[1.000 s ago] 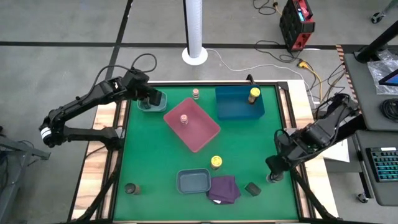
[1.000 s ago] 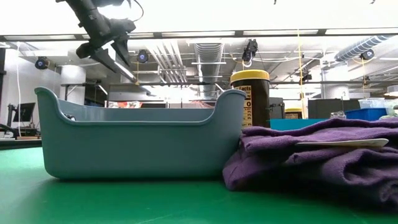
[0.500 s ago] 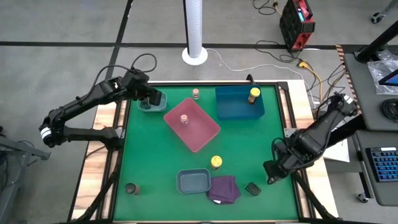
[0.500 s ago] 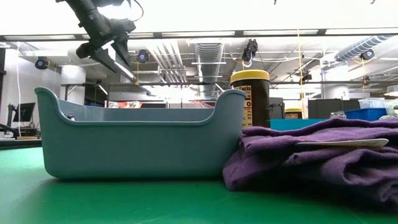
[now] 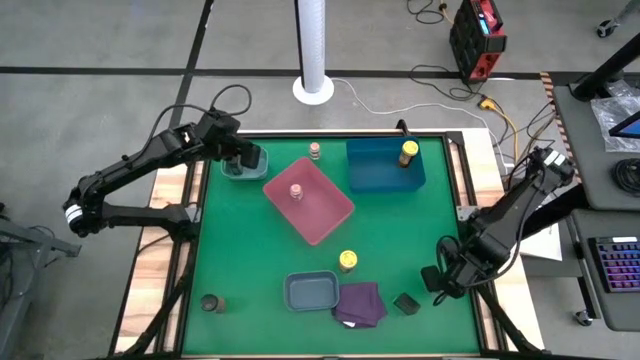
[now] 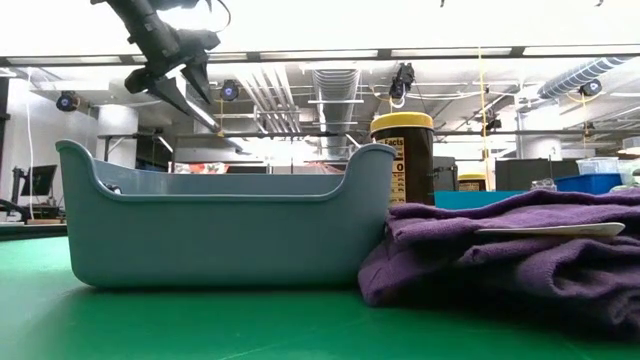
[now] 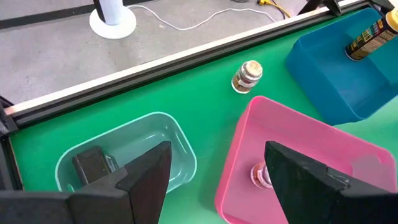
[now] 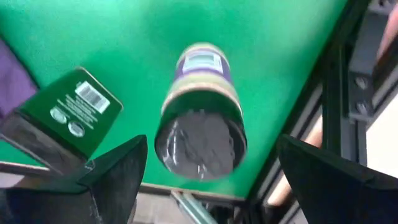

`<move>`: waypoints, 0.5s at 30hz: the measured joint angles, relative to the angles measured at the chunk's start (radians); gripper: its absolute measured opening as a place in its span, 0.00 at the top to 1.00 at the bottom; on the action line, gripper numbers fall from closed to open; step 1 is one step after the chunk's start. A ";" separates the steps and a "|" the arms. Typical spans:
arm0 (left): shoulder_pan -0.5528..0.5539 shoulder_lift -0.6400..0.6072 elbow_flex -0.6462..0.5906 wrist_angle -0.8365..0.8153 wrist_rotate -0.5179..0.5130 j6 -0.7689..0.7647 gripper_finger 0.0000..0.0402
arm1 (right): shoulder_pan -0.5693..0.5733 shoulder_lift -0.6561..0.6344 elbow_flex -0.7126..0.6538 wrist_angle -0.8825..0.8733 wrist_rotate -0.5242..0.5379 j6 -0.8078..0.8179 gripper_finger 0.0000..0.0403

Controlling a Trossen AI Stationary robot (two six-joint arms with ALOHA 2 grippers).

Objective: Sort spices by type
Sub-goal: Put the violet seasoning bottle into the gray bin

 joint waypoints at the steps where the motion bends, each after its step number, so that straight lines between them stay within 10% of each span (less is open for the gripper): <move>1: 0.000 0.000 0.000 0.000 0.000 -0.002 0.40 | 0.000 0.000 -0.006 0.006 0.010 -0.001 0.13; 15: 0.000 0.000 0.000 0.005 0.000 -0.022 0.40 | 0.000 0.018 -0.090 0.116 0.060 0.001 0.33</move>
